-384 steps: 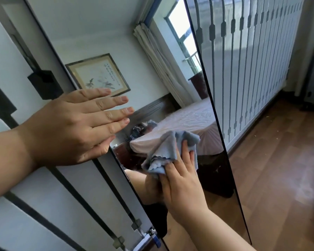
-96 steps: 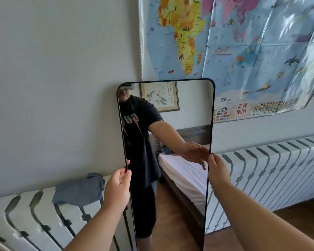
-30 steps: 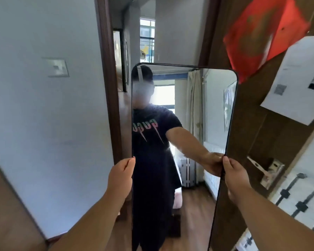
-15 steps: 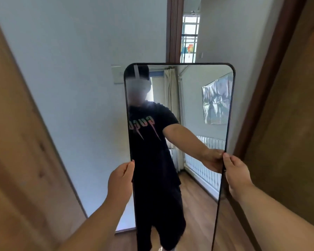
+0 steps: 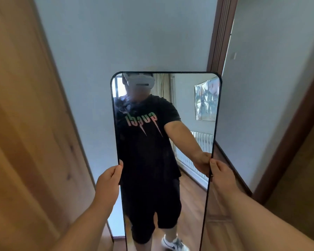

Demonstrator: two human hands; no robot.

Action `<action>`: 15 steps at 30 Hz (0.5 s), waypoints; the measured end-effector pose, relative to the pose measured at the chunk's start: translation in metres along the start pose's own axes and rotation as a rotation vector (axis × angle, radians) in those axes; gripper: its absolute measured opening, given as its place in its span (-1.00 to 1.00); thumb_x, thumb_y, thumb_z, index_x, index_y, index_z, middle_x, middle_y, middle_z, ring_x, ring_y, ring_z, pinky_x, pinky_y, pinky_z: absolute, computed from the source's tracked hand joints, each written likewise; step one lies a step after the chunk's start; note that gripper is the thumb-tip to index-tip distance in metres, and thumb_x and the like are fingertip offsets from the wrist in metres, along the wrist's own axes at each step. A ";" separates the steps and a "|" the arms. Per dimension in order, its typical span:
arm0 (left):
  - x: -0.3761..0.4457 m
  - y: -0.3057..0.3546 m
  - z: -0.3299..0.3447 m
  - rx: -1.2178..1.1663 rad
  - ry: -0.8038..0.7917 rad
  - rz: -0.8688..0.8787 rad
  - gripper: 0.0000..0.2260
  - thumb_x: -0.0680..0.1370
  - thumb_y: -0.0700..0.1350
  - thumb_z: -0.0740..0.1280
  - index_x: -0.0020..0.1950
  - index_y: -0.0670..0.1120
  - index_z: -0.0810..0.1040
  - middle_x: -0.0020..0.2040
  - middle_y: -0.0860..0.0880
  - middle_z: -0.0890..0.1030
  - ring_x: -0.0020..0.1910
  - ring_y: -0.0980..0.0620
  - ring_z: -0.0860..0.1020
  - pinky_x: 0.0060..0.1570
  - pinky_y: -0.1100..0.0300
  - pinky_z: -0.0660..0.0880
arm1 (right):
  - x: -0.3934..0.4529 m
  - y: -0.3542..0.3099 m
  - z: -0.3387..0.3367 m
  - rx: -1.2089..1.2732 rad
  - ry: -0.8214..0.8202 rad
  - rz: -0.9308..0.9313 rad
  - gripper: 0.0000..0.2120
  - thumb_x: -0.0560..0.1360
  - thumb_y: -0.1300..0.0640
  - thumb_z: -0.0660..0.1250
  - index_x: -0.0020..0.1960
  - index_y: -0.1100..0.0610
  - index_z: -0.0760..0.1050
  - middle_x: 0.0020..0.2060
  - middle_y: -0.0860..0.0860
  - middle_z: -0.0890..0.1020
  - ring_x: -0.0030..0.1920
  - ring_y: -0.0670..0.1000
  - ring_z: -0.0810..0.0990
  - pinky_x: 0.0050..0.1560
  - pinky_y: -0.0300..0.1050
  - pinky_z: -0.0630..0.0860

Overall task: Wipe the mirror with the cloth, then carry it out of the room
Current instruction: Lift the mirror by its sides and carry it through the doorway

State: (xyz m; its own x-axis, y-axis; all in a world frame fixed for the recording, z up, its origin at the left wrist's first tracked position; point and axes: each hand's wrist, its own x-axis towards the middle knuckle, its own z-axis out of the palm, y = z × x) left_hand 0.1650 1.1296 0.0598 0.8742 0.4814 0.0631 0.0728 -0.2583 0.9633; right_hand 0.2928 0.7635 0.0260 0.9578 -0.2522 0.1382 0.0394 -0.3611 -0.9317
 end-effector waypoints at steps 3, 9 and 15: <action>0.016 -0.013 -0.008 -0.027 0.031 -0.017 -0.61 0.74 0.24 0.21 -0.12 0.08 0.63 -0.05 -0.05 0.73 -0.01 -0.01 0.68 -0.03 0.22 0.57 | 0.001 -0.004 0.022 -0.032 -0.030 0.011 -0.73 0.76 -0.13 0.20 -0.02 -0.20 0.62 -0.06 -0.16 0.71 -0.04 -0.05 0.71 -0.14 -0.05 0.63; 0.049 -0.042 -0.020 0.006 0.024 -0.036 -0.66 0.77 0.15 0.21 0.06 0.05 0.72 -0.08 0.09 0.72 0.00 0.01 0.66 0.06 0.20 0.57 | -0.001 -0.015 0.058 -0.010 -0.044 0.053 -0.78 0.78 -0.09 0.19 0.14 -0.09 0.60 -0.07 -0.10 0.70 -0.10 -0.03 0.71 -0.31 -0.25 0.57; 0.077 -0.057 -0.023 -0.012 0.041 -0.040 -0.68 0.77 0.10 0.22 0.13 0.01 0.72 -0.07 0.05 0.70 -0.05 0.03 0.63 0.12 0.14 0.54 | 0.007 -0.020 0.083 0.032 -0.086 0.104 -0.76 0.79 -0.09 0.18 0.14 -0.09 0.61 -0.03 -0.04 0.70 -0.07 -0.01 0.71 -0.24 -0.19 0.57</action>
State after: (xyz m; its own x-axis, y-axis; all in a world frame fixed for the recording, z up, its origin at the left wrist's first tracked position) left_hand 0.2171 1.2008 0.0159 0.8503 0.5252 0.0346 0.1016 -0.2284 0.9683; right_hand 0.3219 0.8434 0.0181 0.9781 -0.2079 0.0125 -0.0533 -0.3075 -0.9501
